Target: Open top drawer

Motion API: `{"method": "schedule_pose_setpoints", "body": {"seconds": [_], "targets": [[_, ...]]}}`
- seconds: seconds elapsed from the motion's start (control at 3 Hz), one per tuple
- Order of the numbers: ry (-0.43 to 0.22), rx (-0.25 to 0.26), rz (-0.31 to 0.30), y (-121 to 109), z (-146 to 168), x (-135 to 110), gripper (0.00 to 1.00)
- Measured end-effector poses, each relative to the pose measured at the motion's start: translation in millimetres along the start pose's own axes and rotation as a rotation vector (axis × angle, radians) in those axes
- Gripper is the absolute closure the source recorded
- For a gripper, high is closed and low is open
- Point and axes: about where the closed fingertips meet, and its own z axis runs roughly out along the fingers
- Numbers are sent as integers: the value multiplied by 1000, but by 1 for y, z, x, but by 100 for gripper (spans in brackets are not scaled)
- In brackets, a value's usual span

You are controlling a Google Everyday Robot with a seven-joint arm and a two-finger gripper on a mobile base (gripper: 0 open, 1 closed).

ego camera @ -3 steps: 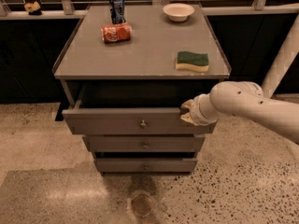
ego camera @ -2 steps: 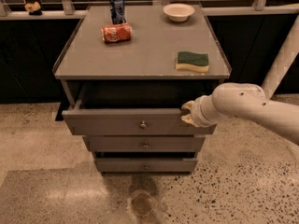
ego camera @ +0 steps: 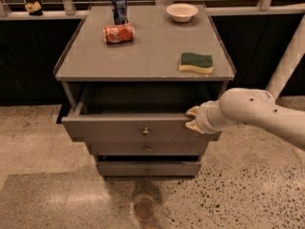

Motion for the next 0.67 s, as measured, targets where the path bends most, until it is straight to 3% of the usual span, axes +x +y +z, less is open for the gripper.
{"method": "schedule_pose_setpoints", "body": {"seconds": [0.67], "targets": [[-2, -2, -4, 1, -2, -1, 100]]}}
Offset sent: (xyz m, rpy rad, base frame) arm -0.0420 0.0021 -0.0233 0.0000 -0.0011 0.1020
